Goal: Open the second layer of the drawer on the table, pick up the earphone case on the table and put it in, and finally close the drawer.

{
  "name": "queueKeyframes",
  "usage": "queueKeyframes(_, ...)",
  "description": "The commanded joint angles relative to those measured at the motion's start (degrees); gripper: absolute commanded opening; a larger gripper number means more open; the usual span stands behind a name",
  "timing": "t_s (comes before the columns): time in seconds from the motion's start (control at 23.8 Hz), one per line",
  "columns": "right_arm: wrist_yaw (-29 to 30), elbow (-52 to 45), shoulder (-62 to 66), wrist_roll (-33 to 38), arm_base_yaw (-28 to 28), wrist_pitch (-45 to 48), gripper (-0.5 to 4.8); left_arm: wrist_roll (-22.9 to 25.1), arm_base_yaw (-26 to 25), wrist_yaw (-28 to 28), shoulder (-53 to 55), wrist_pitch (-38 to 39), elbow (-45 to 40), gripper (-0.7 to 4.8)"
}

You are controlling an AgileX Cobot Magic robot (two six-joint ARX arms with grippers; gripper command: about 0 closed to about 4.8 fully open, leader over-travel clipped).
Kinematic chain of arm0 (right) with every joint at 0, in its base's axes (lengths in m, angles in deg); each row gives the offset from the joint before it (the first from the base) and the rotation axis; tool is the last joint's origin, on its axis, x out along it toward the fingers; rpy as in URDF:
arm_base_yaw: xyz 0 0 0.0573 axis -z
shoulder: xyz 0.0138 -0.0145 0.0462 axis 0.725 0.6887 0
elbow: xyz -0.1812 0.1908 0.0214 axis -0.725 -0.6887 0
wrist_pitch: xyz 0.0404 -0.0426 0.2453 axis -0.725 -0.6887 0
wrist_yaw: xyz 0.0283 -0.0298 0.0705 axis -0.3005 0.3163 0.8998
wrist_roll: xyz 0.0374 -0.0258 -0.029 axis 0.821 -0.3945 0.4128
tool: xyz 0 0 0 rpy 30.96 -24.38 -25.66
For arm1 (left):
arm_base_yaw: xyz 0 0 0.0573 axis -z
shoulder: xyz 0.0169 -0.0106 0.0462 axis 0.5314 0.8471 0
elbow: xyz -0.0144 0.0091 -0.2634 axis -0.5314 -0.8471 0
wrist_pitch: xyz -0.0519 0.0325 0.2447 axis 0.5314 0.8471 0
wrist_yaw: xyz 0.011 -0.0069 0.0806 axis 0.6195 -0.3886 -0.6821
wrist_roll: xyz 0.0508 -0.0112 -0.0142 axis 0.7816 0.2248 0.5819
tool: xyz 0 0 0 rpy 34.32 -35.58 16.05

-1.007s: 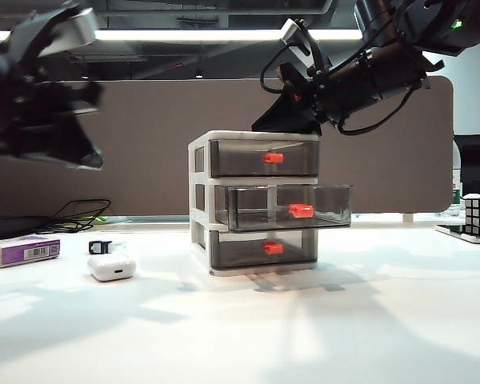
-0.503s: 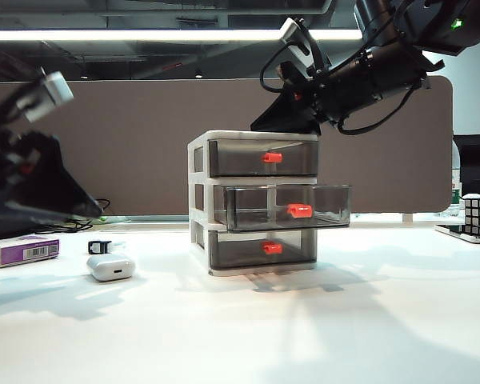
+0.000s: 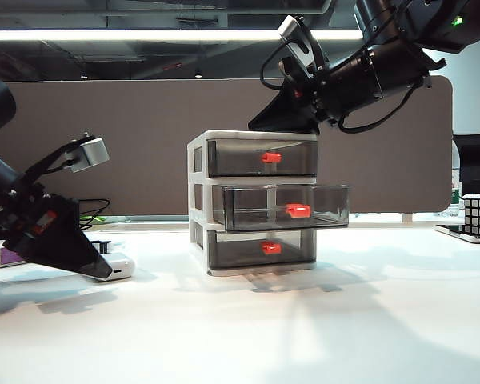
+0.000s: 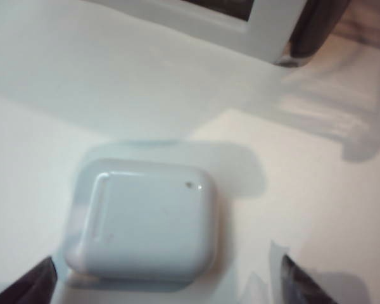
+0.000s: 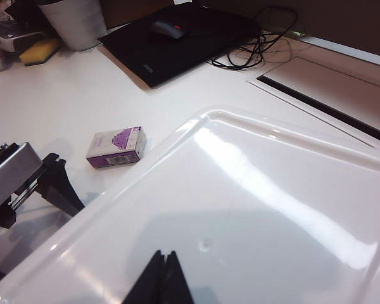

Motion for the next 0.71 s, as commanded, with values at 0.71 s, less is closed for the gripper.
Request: queueKeyframes(0.71, 0.2, -1.0, 1.1, 0.2, -0.3, -5.4, -0.05, 5.8, 0.0, -0.9, 6.5, -2.7, 3.5, 4.79)
